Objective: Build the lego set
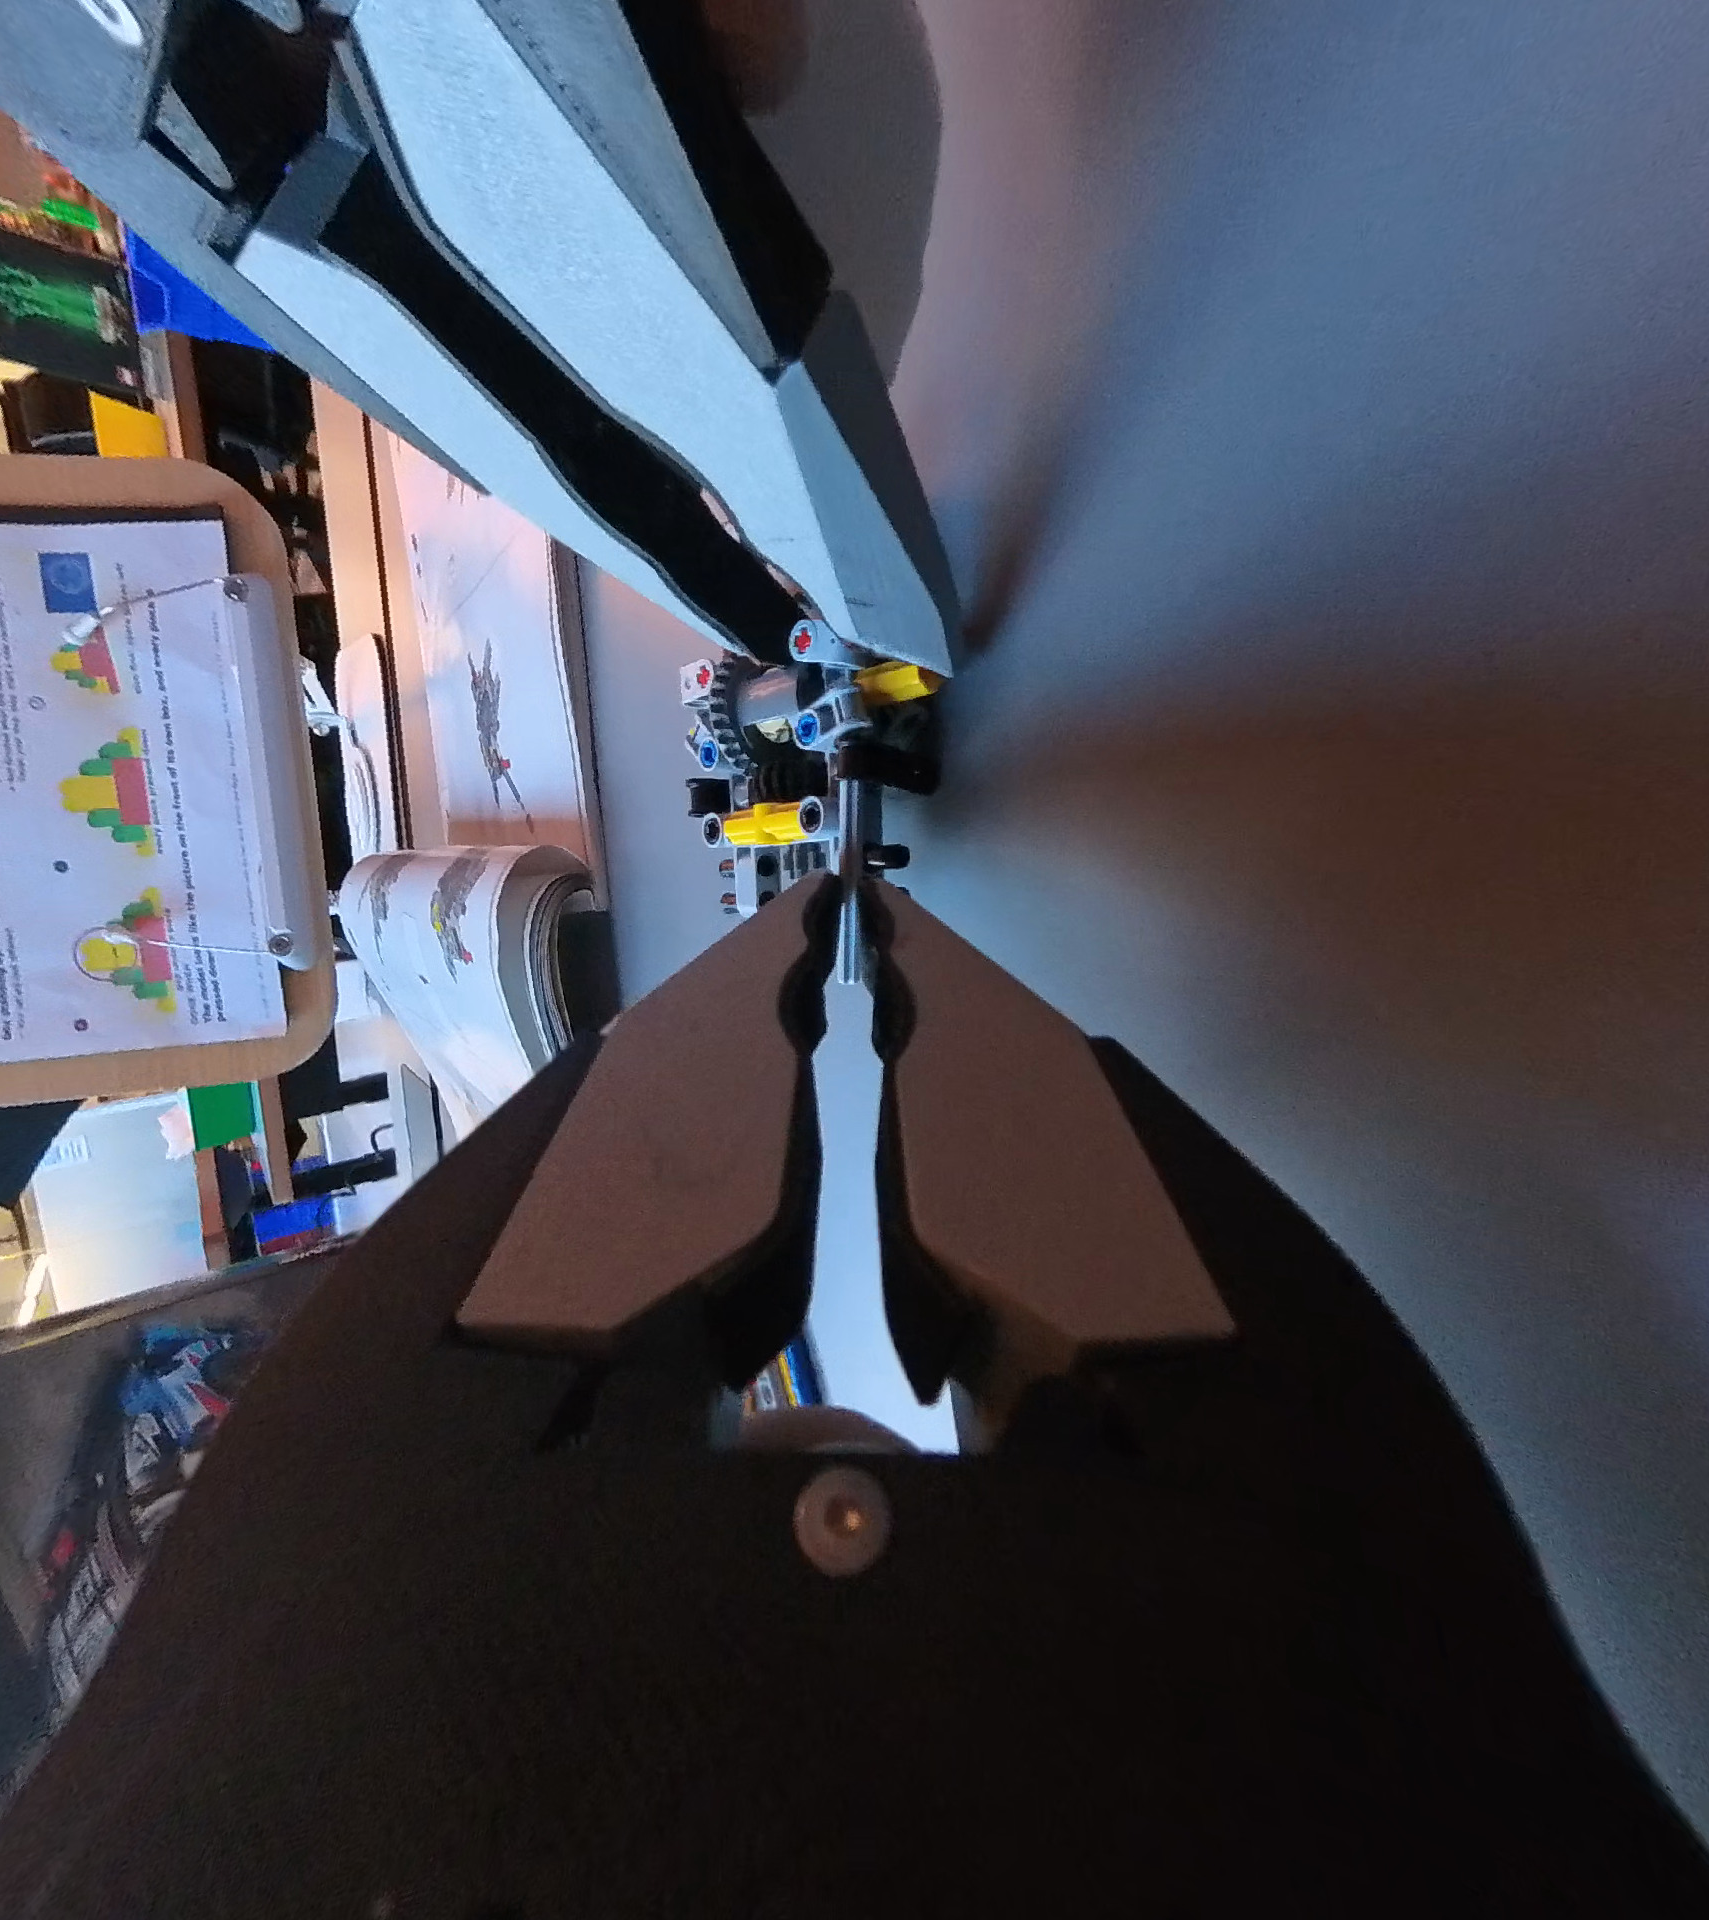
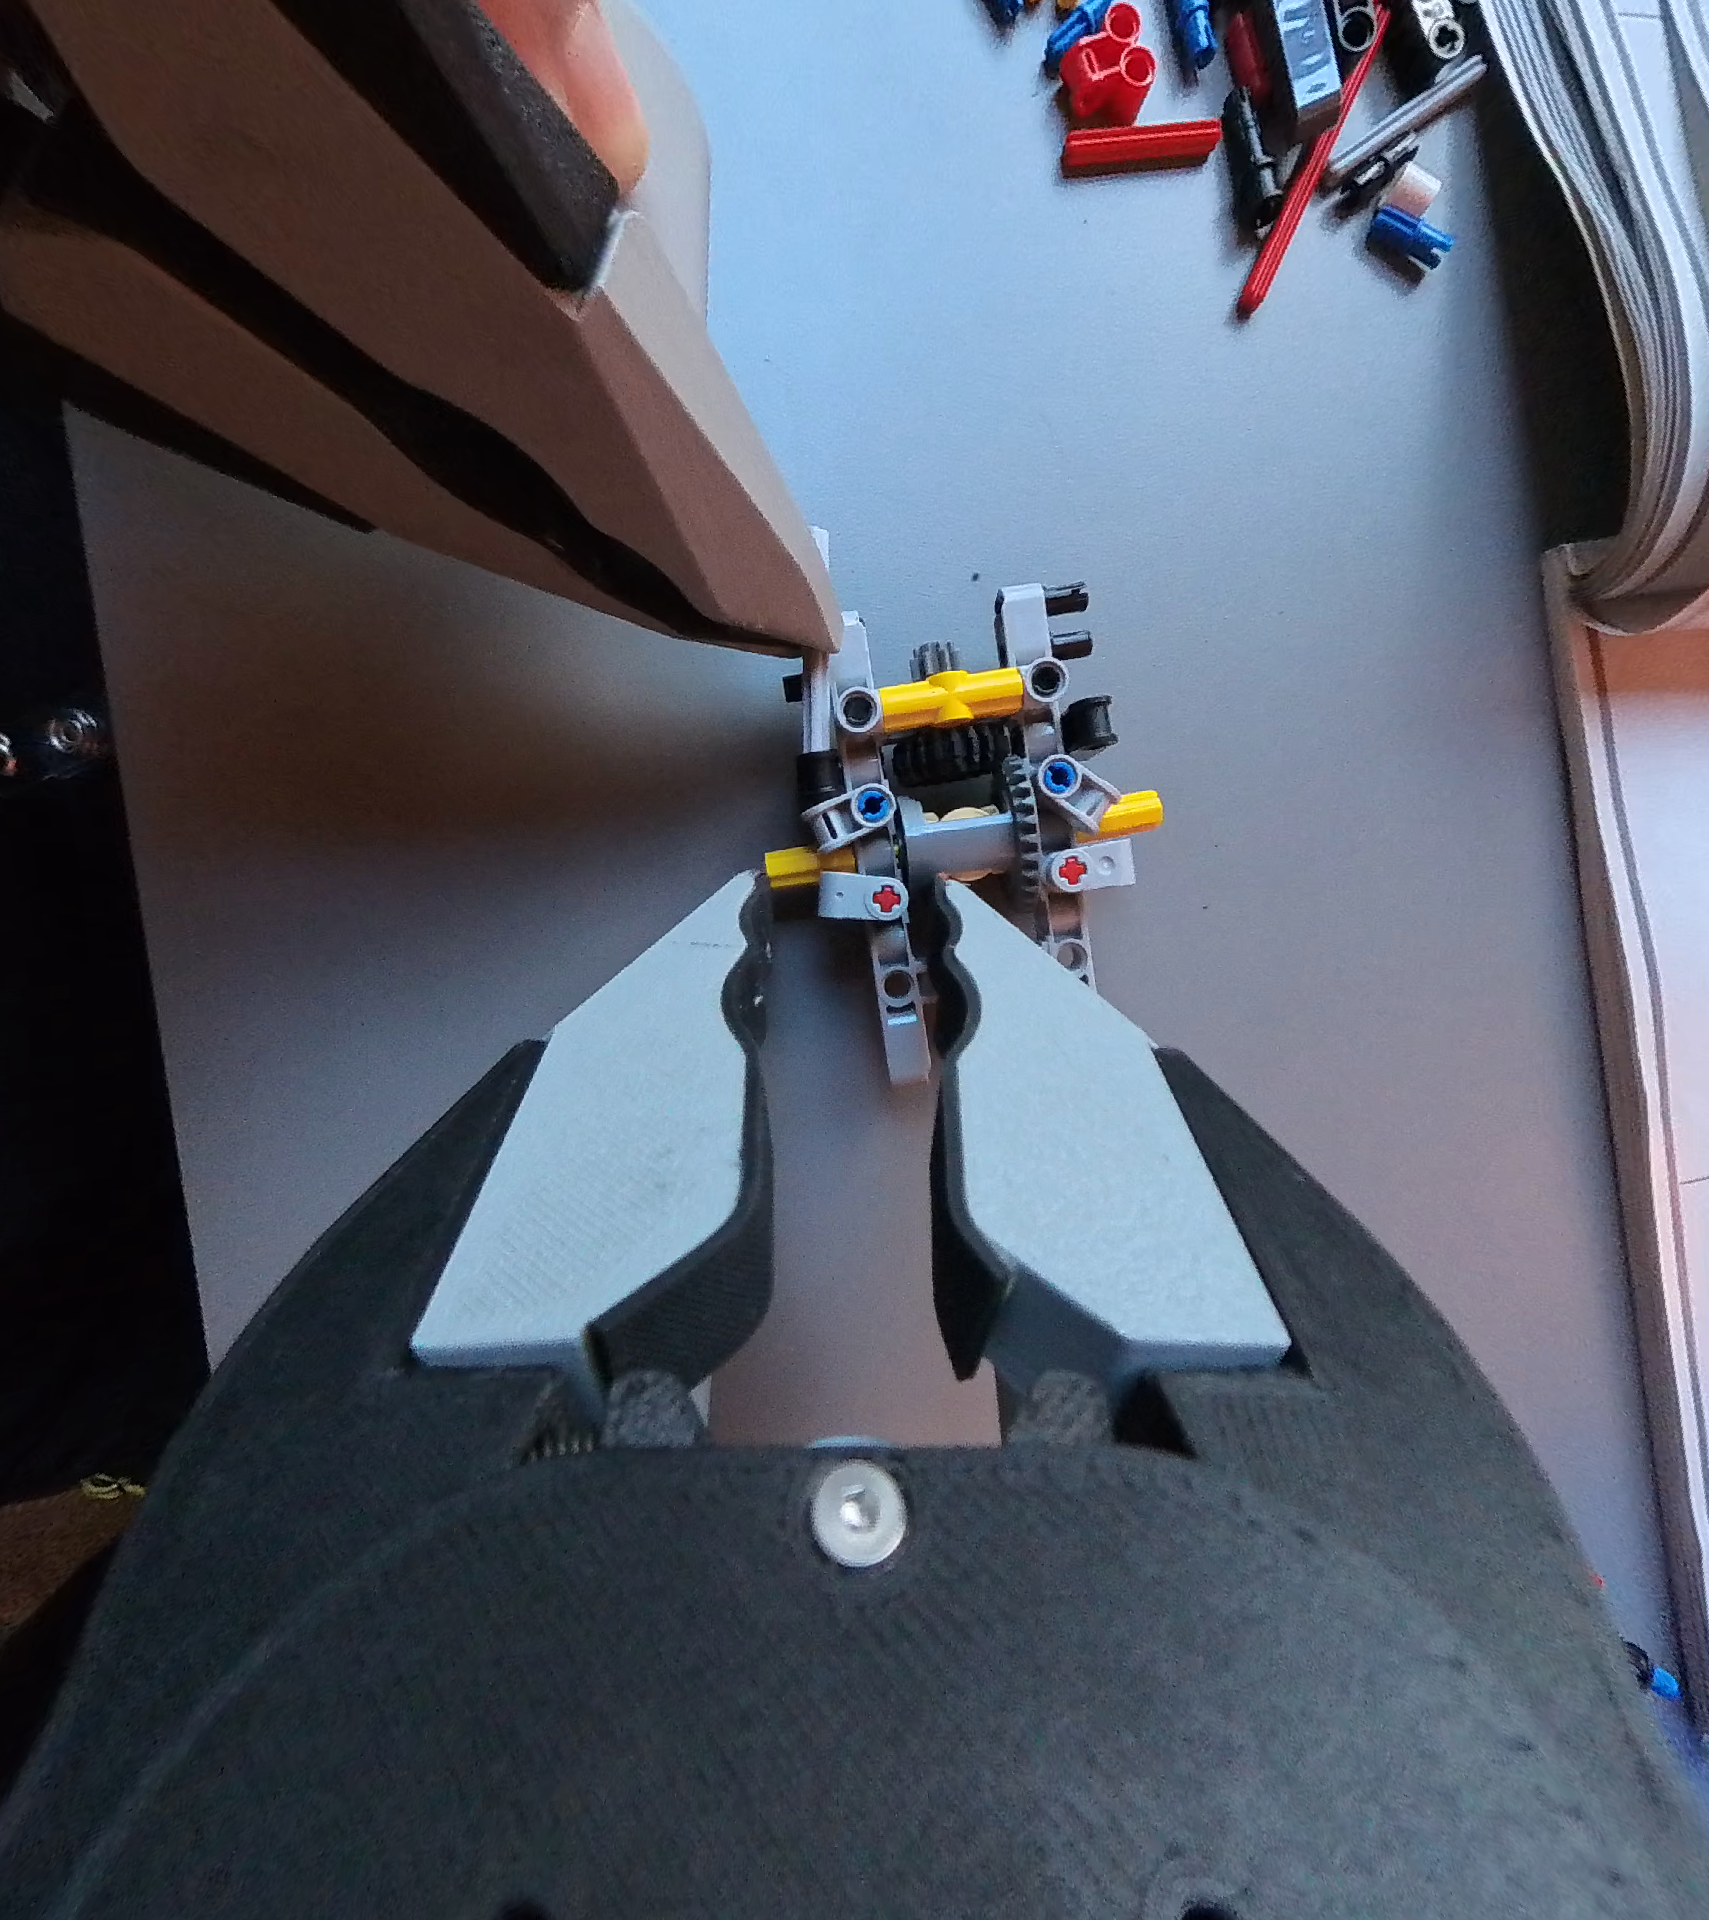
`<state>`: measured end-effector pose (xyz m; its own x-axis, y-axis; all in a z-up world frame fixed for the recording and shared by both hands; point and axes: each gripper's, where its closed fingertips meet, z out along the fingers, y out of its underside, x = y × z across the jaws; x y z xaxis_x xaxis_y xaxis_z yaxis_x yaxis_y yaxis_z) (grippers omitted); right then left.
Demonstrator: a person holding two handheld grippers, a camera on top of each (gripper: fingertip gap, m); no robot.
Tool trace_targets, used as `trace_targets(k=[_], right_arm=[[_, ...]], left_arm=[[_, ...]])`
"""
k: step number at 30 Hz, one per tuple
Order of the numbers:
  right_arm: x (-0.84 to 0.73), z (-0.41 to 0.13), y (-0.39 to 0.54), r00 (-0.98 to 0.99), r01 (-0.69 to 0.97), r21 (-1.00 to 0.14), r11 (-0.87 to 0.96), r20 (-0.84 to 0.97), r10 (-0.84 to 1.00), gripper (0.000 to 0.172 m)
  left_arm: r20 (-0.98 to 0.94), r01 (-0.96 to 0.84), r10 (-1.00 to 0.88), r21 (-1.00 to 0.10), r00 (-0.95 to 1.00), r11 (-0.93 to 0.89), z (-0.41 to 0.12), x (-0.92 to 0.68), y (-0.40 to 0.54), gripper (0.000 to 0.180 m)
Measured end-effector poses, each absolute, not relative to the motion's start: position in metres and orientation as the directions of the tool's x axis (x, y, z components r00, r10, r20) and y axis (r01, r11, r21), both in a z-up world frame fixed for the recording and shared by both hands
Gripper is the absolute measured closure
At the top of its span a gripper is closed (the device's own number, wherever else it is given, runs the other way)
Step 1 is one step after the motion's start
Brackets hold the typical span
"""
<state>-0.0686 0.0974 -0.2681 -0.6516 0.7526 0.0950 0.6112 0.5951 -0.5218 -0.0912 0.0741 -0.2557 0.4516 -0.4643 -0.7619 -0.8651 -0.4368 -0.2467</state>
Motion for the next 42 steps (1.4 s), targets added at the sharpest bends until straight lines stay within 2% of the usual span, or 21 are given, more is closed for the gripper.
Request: trace_targets(k=[11,19,23,29,34,38,42], right_arm=[[-0.070,-0.268,0.099,-0.647,0.621,-0.503,0.601,0.103,0.755,0.145],[-0.069,-0.270,0.097,-0.627,0.619,-0.568,0.543,0.059,0.777,0.145],[-0.068,-0.271,0.096,-0.632,0.607,-0.569,0.554,0.076,0.771,0.145],[-0.068,-0.271,0.098,-0.633,0.598,-0.581,0.552,0.081,0.770,0.145],[-0.069,-0.271,0.097,-0.643,0.578,-0.598,0.555,0.085,0.761,0.145],[-0.068,-0.271,0.097,-0.655,0.562,-0.607,0.562,0.089,0.751,0.146],[-0.068,-0.271,0.096,-0.663,0.556,-0.609,0.566,0.086,0.743,0.146]], left_arm=[[-0.741,-0.808,-0.404,-0.311,0.536,-0.501,-0.256,-0.092,0.076,0.180],[-0.659,-0.770,-0.424,-0.413,0.621,-0.487,-0.257,-0.087,0.067,0.175],[-0.541,-0.686,-0.426,-0.512,0.725,-0.517,-0.257,-0.089,0.062,0.172],[-0.414,-0.593,-0.425,-0.587,0.805,-0.552,-0.251,-0.102,0.052,0.167],[-0.127,-0.412,-0.465,-0.697,0.876,-0.586,-0.254,-0.085,0.050,0.165],[-0.083,-0.392,-0.477,-0.699,0.875,-0.598,-0.257,-0.088,0.053,0.174],[0.004,-0.350,-0.497,-0.705,0.868,-0.617,-0.257,-0.081,0.053,0.174]])
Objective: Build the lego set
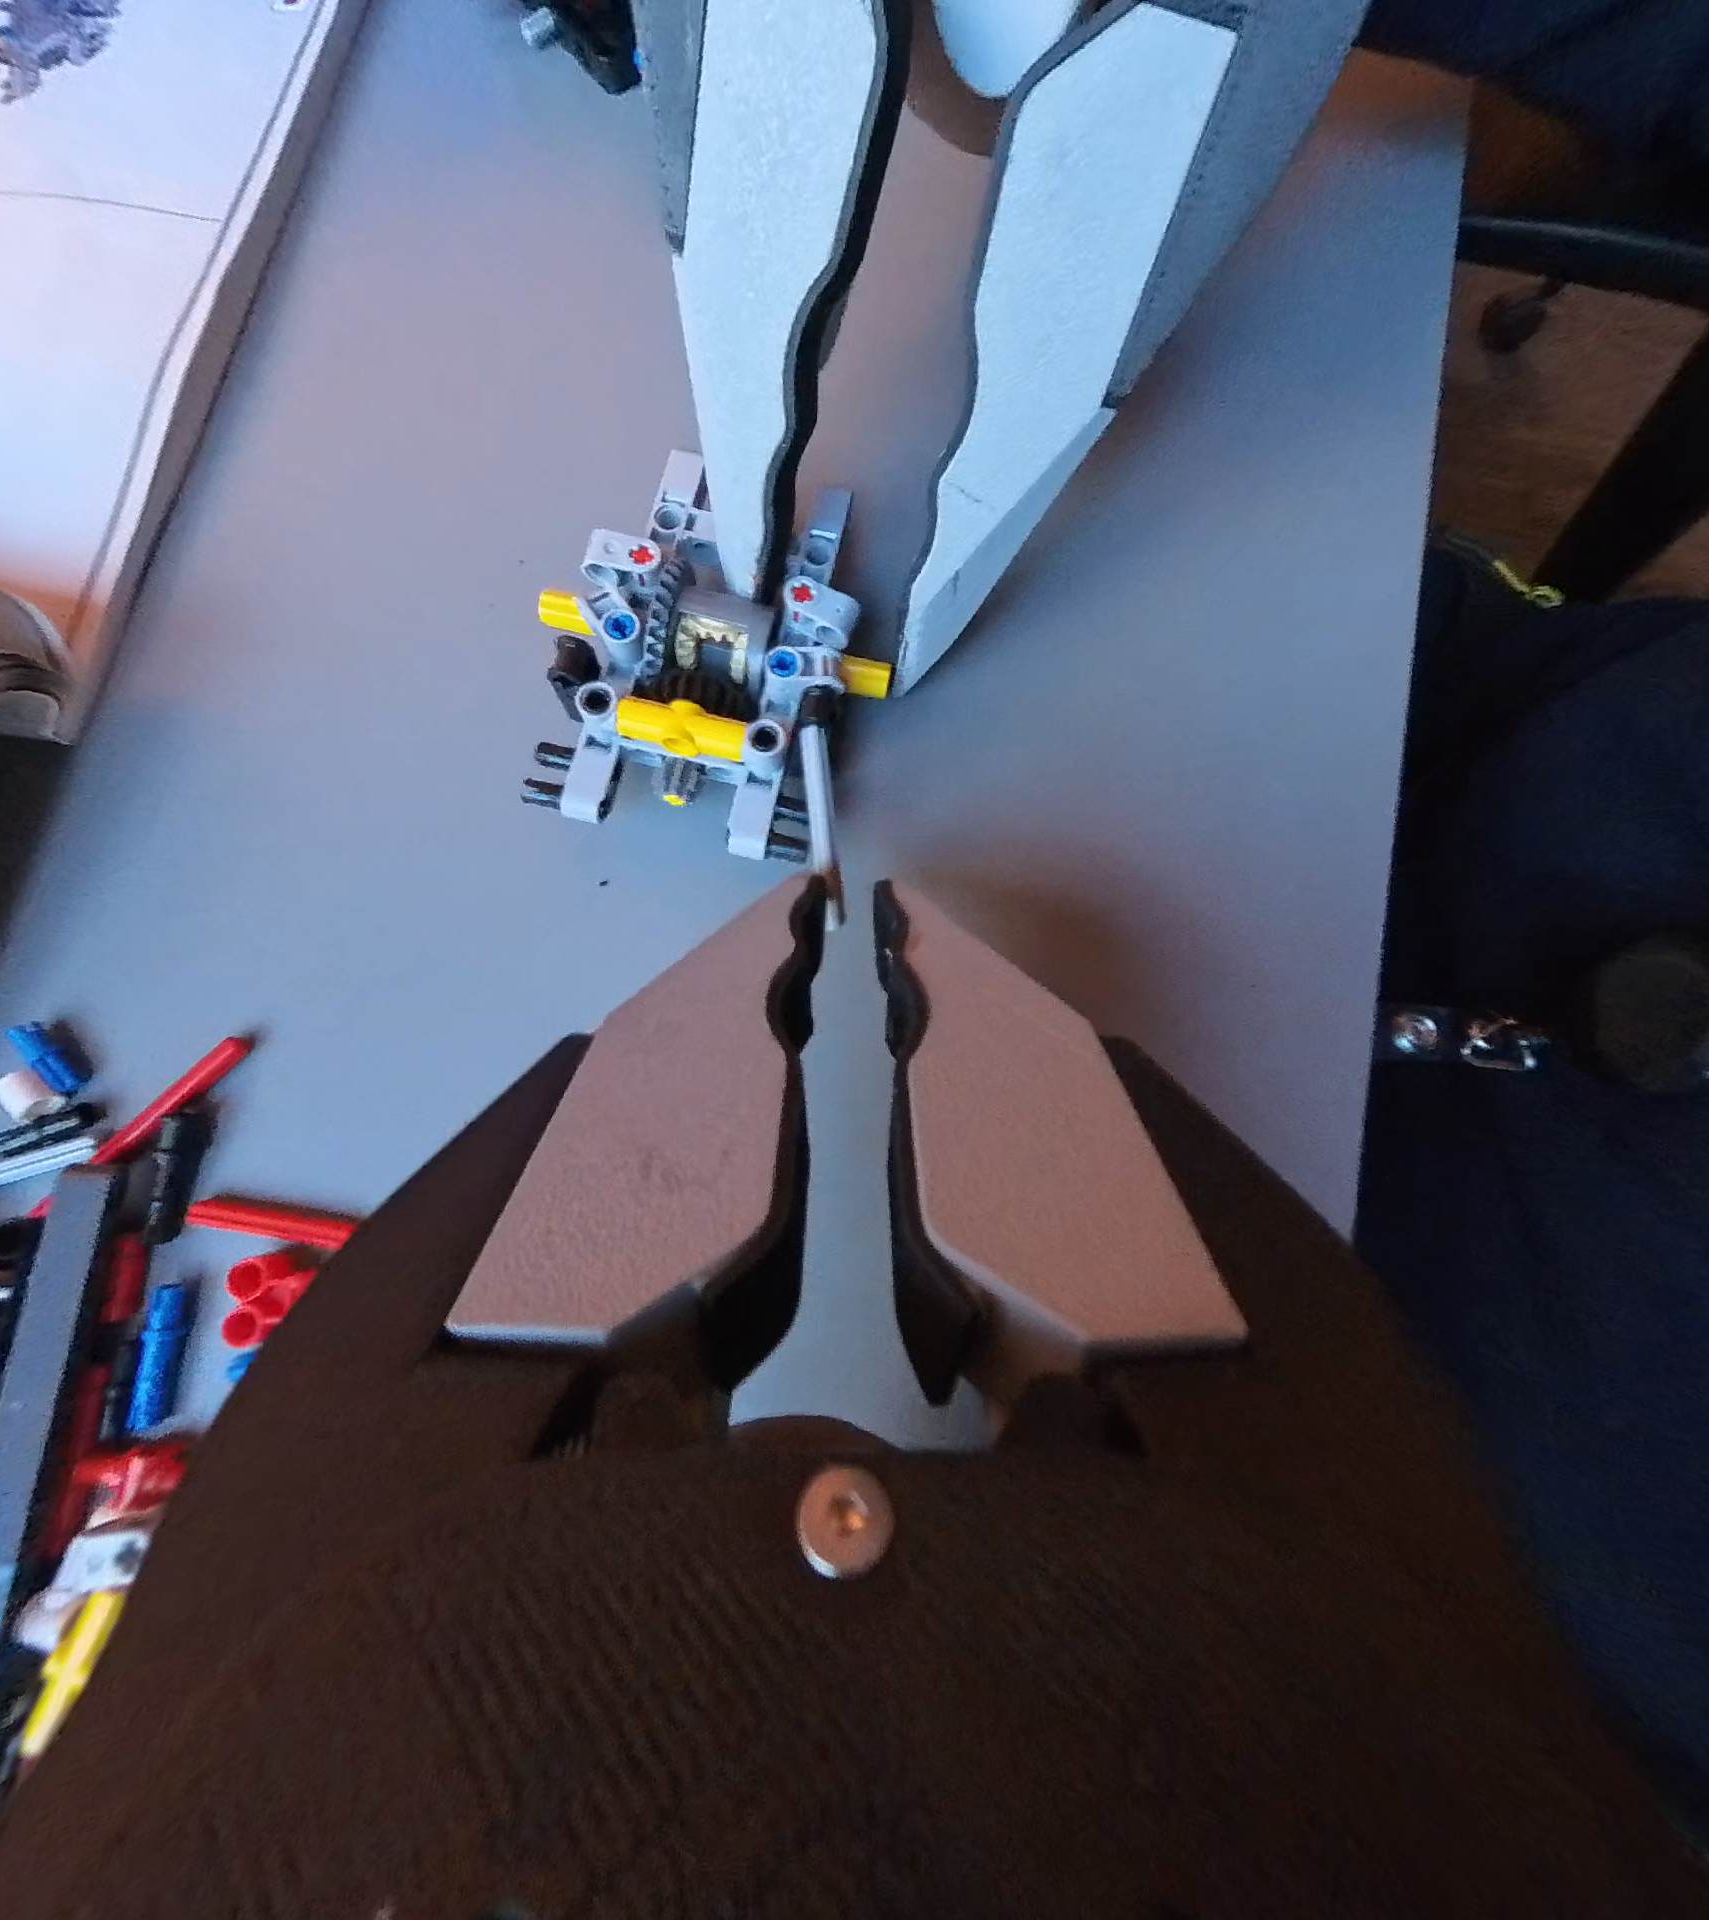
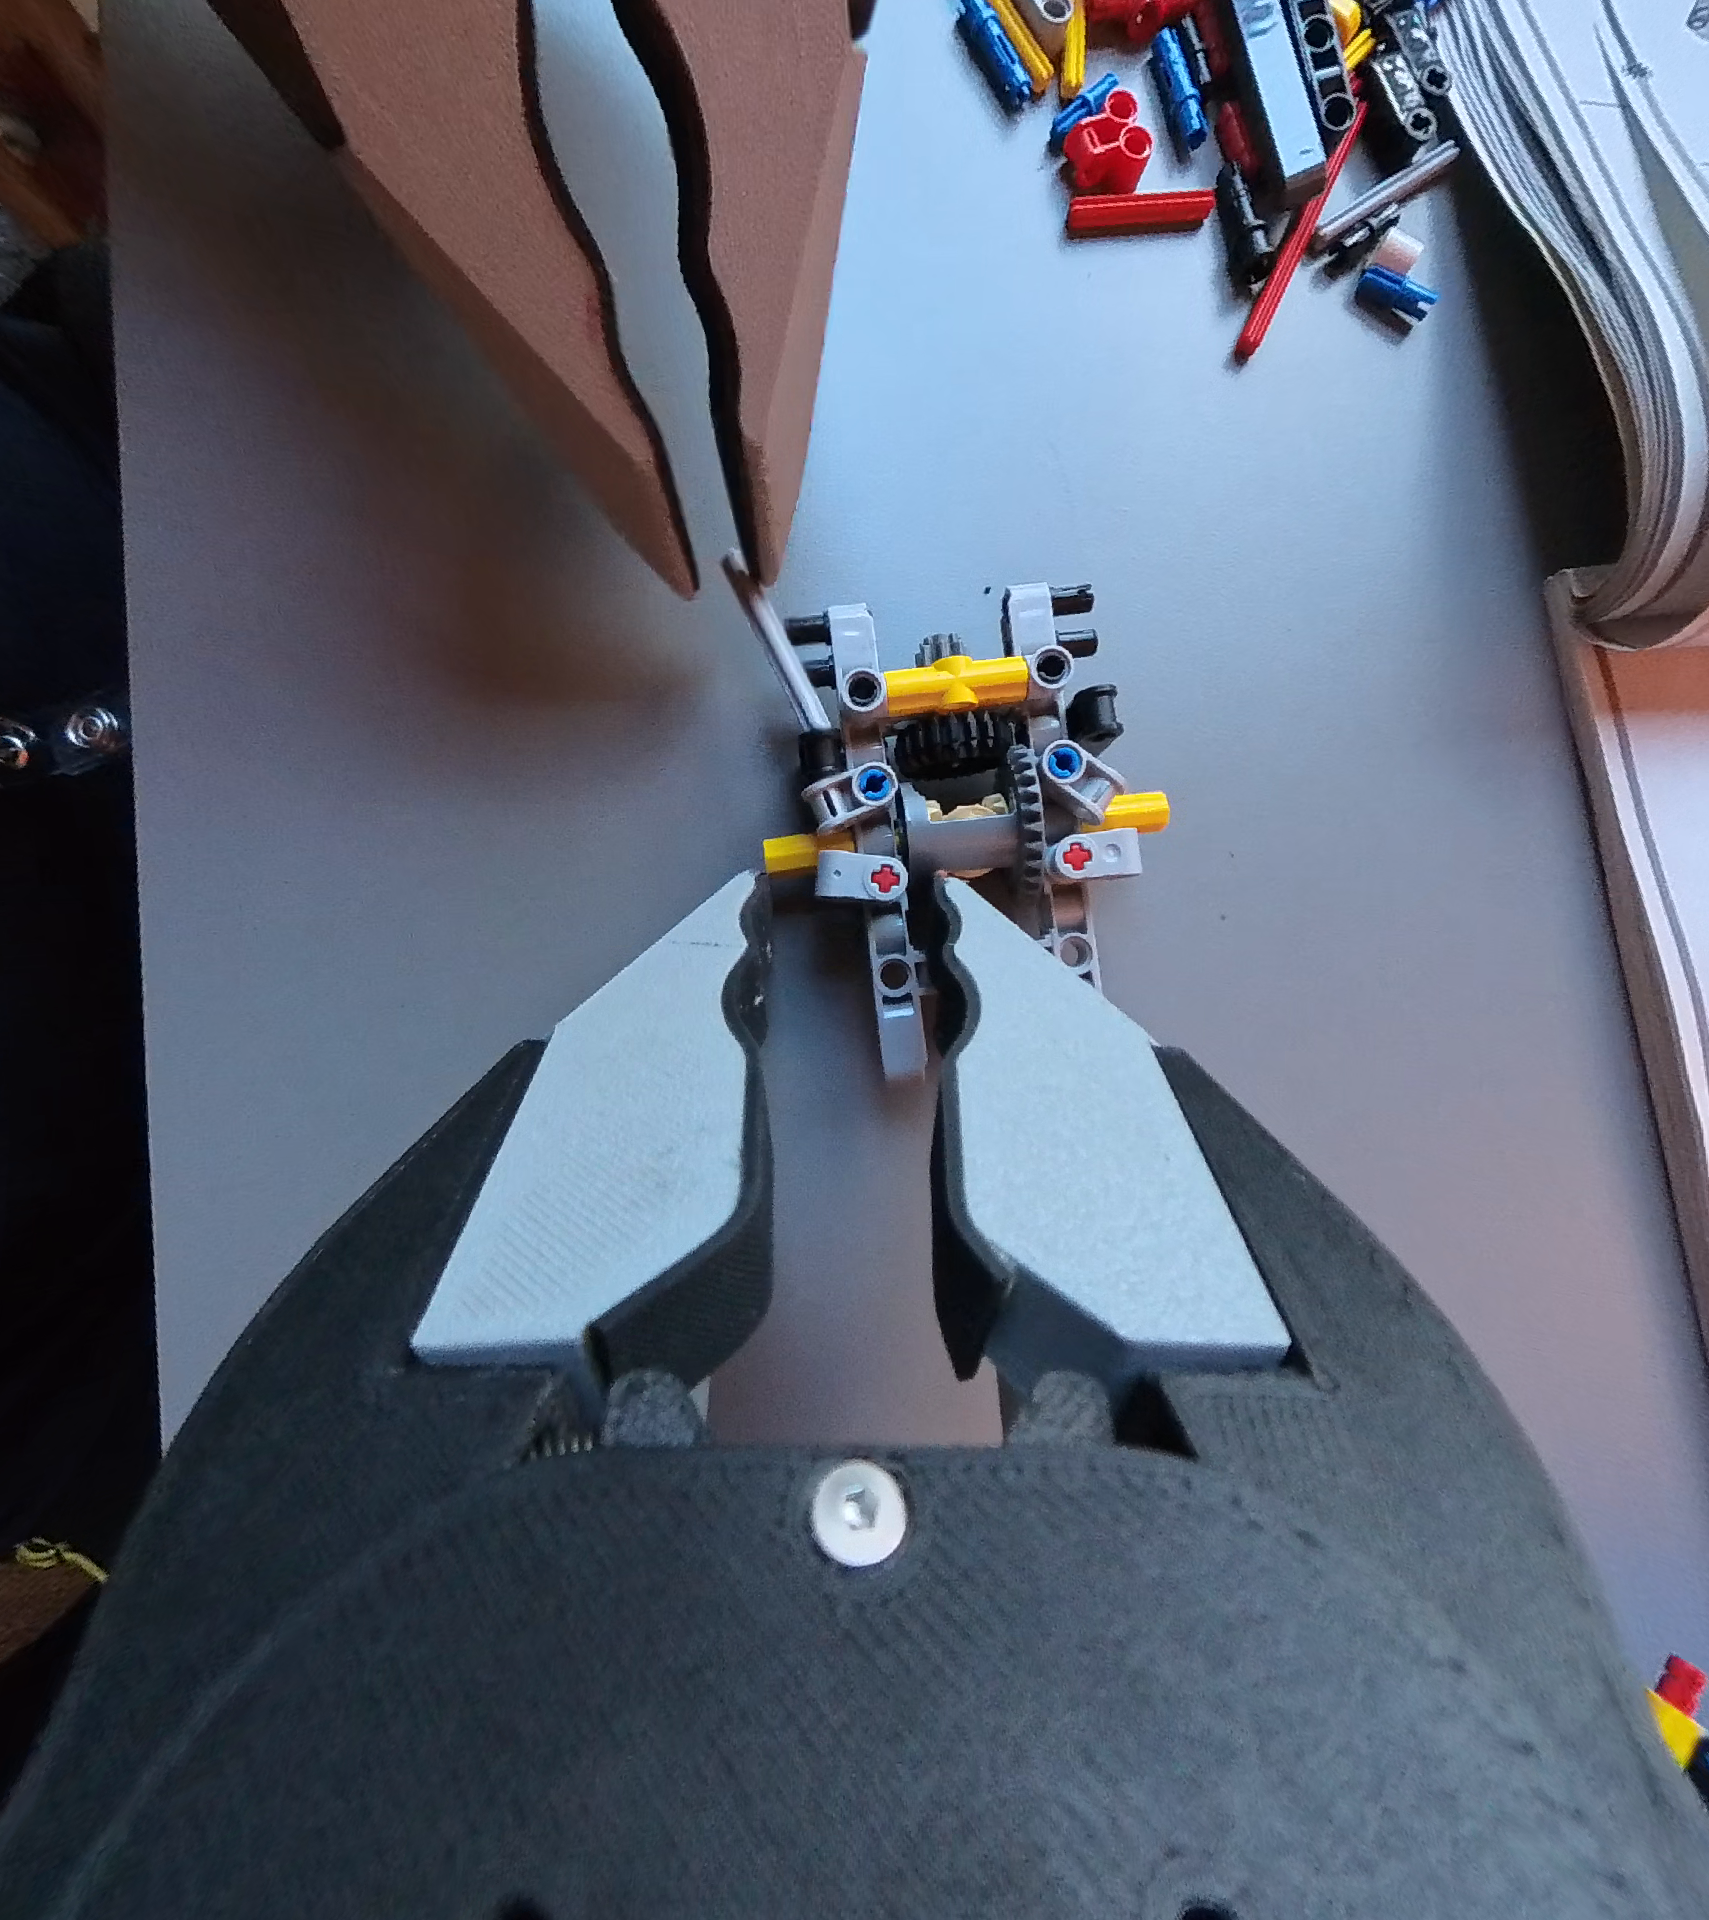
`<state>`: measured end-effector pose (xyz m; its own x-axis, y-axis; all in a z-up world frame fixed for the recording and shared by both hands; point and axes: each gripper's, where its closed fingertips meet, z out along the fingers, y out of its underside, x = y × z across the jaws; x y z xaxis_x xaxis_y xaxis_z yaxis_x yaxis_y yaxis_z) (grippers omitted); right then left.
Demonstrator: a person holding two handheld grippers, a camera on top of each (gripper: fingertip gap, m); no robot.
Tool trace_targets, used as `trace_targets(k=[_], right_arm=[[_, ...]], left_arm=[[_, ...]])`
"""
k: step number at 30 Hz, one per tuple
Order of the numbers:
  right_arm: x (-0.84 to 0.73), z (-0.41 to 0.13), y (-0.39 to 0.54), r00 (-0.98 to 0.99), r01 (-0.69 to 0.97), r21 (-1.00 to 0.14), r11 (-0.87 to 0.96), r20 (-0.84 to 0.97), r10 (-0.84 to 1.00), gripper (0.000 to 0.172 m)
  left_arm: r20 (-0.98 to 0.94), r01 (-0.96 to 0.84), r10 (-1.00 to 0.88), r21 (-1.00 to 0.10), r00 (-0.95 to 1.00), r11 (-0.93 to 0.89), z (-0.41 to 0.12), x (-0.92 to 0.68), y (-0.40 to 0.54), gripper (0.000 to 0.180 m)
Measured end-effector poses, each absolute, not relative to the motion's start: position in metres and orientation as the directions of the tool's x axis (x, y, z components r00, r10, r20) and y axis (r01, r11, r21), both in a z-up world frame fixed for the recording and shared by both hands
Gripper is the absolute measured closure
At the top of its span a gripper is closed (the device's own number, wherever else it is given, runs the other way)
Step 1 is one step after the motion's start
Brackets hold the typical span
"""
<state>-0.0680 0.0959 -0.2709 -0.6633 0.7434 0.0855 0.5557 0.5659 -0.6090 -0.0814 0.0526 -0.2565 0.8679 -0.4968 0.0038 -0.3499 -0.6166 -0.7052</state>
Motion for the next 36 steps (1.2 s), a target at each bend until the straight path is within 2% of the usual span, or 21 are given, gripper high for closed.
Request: trace_targets(k=[4,11,16,18,28,32,36], right_arm=[[-0.069,-0.271,0.096,-0.665,0.554,-0.612,0.564,0.082,0.742,0.146],[-0.067,-0.271,0.098,-0.663,0.556,-0.605,0.570,0.091,0.743,0.146],[-0.064,-0.270,0.099,-0.665,0.551,-0.600,0.580,0.103,0.739,0.146],[-0.063,-0.270,0.099,-0.672,0.542,-0.591,0.597,0.121,0.730,0.145],[-0.047,-0.268,0.102,-0.654,0.531,-0.573,0.624,0.191,0.732,0.145],[-0.041,-0.258,0.112,-0.560,0.541,-0.646,0.539,0.202,0.804,0.141],[-0.035,-0.238,0.115,-0.458,0.475,-0.768,0.430,0.202,0.866,0.141]], left_arm=[[0.024,-0.332,-0.483,-0.695,0.875,-0.637,-0.258,-0.083,0.050,0.161],[0.053,-0.333,-0.474,-0.643,0.879,-0.690,-0.271,-0.081,0.039,0.159],[0.098,-0.313,-0.480,-0.643,0.872,-0.699,-0.270,-0.072,0.034,0.163],[0.067,-0.332,-0.484,-0.645,0.873,-0.689,-0.272,-0.072,0.035,0.178],[0.061,-0.310,-0.477,-0.687,0.877,-0.657,-0.272,-0.066,0.034,0.179],[0.093,-0.269,-0.472,-0.719,0.877,-0.641,-0.271,-0.065,0.033,0.179],[0.007,-0.332,-0.486,-0.721,0.874,-0.608,-0.271,-0.064,0.033,0.179]])
